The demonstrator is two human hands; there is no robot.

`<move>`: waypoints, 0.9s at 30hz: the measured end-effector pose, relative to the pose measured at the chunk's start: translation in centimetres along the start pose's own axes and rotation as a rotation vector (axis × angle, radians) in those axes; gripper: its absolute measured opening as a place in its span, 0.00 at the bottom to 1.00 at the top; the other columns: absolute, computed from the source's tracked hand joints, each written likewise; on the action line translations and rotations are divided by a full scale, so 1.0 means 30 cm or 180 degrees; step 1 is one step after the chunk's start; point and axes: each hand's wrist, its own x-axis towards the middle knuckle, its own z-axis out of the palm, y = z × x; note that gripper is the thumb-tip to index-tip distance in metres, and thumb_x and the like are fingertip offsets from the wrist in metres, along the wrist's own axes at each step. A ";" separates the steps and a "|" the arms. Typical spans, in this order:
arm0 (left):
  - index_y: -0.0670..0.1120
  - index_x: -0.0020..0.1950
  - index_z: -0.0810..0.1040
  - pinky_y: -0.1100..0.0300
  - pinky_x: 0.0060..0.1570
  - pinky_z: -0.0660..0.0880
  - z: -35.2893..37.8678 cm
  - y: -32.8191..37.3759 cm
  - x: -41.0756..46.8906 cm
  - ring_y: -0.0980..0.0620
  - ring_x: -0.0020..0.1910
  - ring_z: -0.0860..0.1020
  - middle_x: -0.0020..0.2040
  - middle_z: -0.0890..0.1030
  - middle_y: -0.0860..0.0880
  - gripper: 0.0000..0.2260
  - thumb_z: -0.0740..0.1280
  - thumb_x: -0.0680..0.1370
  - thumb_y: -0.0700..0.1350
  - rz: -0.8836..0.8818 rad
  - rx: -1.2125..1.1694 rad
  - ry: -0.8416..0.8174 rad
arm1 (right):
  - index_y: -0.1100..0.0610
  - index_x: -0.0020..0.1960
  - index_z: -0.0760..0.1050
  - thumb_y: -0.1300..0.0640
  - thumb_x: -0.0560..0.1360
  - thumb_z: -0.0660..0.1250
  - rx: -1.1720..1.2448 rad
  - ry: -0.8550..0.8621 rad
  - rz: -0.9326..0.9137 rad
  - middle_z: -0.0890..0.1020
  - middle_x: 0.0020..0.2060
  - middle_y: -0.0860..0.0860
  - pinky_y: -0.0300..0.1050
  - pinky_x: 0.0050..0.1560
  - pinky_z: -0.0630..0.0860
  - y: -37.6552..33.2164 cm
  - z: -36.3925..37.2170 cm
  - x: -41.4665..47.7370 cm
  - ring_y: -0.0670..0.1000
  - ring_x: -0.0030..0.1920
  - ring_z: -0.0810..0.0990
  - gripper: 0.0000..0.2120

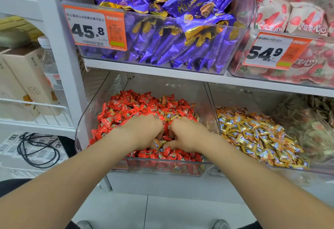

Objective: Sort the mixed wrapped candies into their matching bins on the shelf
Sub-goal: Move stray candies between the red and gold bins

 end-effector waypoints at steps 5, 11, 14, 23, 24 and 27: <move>0.55 0.45 0.75 0.54 0.41 0.74 0.005 -0.019 -0.007 0.50 0.48 0.77 0.47 0.77 0.54 0.14 0.79 0.73 0.55 0.0041 -0.0237 0.0067 | 0.56 0.45 0.84 0.49 0.74 0.78 0.0455 0.0136 0.0038 0.79 0.36 0.47 0.47 0.50 0.78 -0.002 -0.010 0.007 0.53 0.46 0.78 0.10; 0.50 0.50 0.71 0.54 0.34 0.66 -0.016 -0.047 -0.017 0.53 0.35 0.72 0.36 0.75 0.52 0.06 0.68 0.78 0.47 0.0156 -0.0753 0.0319 | 0.55 0.55 0.85 0.49 0.77 0.74 0.1072 0.0322 0.0189 0.86 0.38 0.54 0.47 0.46 0.79 0.050 -0.083 -0.021 0.50 0.39 0.82 0.11; 0.51 0.47 0.75 0.51 0.34 0.74 -0.022 -0.046 -0.025 0.50 0.33 0.75 0.33 0.77 0.50 0.04 0.66 0.77 0.50 0.0191 -0.0787 0.0475 | 0.56 0.70 0.78 0.50 0.79 0.72 0.1226 0.0355 0.0087 0.86 0.41 0.50 0.50 0.55 0.80 0.066 -0.105 -0.037 0.50 0.44 0.84 0.21; 0.52 0.39 0.75 0.55 0.34 0.69 -0.012 0.002 -0.013 0.47 0.37 0.75 0.33 0.72 0.53 0.20 0.62 0.82 0.65 0.0008 -0.0065 0.0629 | 0.65 0.37 0.73 0.55 0.82 0.59 0.1035 0.0335 0.0100 0.76 0.28 0.52 0.51 0.38 0.76 0.045 -0.126 -0.058 0.50 0.28 0.71 0.20; 0.54 0.44 0.79 0.55 0.36 0.70 -0.014 0.003 -0.012 0.47 0.41 0.78 0.36 0.74 0.53 0.17 0.64 0.81 0.65 0.0031 -0.0056 0.0496 | 0.64 0.38 0.77 0.55 0.83 0.60 0.1129 0.0283 0.0106 0.81 0.30 0.50 0.48 0.36 0.78 0.048 -0.119 -0.057 0.45 0.26 0.75 0.19; 0.57 0.61 0.80 0.54 0.42 0.74 -0.019 0.003 -0.010 0.46 0.53 0.81 0.49 0.81 0.51 0.16 0.68 0.79 0.65 0.0083 0.0079 0.0032 | 0.55 0.50 0.85 0.59 0.83 0.62 0.0823 0.0095 -0.0002 0.84 0.36 0.45 0.43 0.50 0.77 0.061 -0.096 -0.051 0.41 0.38 0.77 0.12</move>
